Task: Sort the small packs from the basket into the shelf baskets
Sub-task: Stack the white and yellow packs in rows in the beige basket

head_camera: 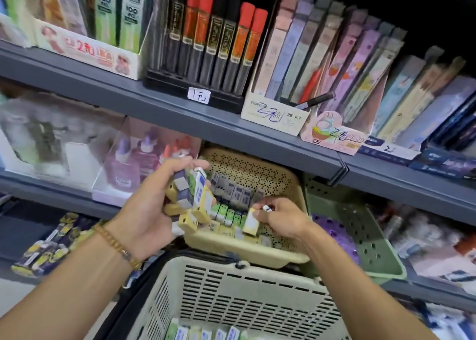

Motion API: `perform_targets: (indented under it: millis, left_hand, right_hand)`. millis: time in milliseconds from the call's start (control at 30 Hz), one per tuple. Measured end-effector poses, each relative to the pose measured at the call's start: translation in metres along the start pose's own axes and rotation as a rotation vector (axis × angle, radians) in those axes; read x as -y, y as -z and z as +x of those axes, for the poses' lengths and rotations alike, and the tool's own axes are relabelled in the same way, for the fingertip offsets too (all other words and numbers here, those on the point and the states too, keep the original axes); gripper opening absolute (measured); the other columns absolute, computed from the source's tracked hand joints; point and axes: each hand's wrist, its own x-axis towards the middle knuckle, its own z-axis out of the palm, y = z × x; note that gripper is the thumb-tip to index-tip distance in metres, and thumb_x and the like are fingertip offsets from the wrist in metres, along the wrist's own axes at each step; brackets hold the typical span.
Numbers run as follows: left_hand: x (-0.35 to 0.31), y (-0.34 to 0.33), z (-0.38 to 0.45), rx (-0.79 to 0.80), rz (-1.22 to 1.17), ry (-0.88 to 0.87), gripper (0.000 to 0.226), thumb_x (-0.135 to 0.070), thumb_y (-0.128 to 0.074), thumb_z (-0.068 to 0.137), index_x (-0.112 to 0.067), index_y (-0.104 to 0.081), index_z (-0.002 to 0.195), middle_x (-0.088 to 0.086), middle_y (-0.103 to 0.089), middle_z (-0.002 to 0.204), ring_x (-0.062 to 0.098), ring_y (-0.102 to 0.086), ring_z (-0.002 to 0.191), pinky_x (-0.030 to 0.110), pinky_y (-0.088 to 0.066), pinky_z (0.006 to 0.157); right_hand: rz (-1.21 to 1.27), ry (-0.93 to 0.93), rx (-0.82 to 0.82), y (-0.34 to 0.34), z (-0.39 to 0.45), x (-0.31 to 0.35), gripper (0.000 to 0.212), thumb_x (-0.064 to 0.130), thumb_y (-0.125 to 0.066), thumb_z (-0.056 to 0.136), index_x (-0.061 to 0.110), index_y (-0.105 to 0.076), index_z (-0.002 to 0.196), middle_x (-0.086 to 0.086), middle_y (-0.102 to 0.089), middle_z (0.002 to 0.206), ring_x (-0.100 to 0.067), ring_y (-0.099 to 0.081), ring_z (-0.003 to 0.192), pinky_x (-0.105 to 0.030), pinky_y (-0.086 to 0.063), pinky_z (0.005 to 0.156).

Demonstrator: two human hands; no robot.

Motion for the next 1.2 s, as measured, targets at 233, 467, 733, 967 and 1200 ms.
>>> perform_targets:
  millis: [233,467,733,967,1200]
  left_hand:
    - [-0.012,0.013,-0.002,-0.017,0.011,-0.022,0.048,-0.043,-0.066,0.075,-0.014,-0.068,0.114,0.008,-0.06,0.088,0.031,-0.06,0.082,0.042,-0.048,0.07]
    - [-0.014,0.013,-0.008,-0.073,-0.005,-0.018,0.038,-0.041,-0.064,0.077,-0.017,-0.07,0.105,0.006,-0.06,0.079,0.026,-0.061,0.068,0.04,-0.047,0.067]
    - [-0.011,0.007,-0.009,-0.067,-0.031,-0.01,0.037,-0.042,-0.071,0.07,-0.02,-0.069,0.1,0.006,-0.058,0.084,0.025,-0.058,0.07,0.041,-0.046,0.067]
    - [-0.008,0.004,-0.008,-0.072,-0.045,-0.018,0.042,-0.042,-0.069,0.074,-0.017,-0.069,0.107,0.008,-0.06,0.086,0.026,-0.06,0.068,0.042,-0.048,0.066]
    - [-0.007,0.0,-0.007,-0.1,-0.048,-0.001,0.042,-0.042,-0.069,0.074,-0.016,-0.07,0.106,0.01,-0.058,0.087,0.029,-0.058,0.07,0.042,-0.048,0.064]
  right_hand:
    - [0.153,0.01,0.178,-0.028,0.008,0.023,0.009,0.013,-0.067,0.091,0.02,-0.07,0.087,0.003,-0.063,0.069,-0.007,-0.047,0.051,-0.02,-0.035,0.042]
    - [0.101,0.013,0.228,-0.052,0.015,0.035,0.005,0.015,-0.065,0.092,0.017,-0.069,0.089,0.01,-0.058,0.059,-0.008,-0.047,0.05,-0.017,-0.034,0.039]
    - [0.052,0.02,0.21,-0.047,0.014,0.028,0.004,0.026,-0.075,0.085,0.023,-0.073,0.085,0.005,-0.063,0.079,-0.009,-0.051,0.066,-0.023,-0.04,0.059]
    - [0.772,-0.15,0.024,-0.022,0.014,0.018,0.028,-0.018,-0.034,0.09,-0.002,-0.056,0.096,-0.021,-0.064,0.106,-0.022,-0.064,0.086,-0.031,-0.053,0.069]
    - [0.554,-0.054,-0.079,-0.016,0.024,-0.001,0.025,-0.011,-0.063,0.085,0.011,-0.067,0.097,-0.015,-0.072,0.1,-0.023,-0.074,0.082,-0.034,-0.061,0.073]
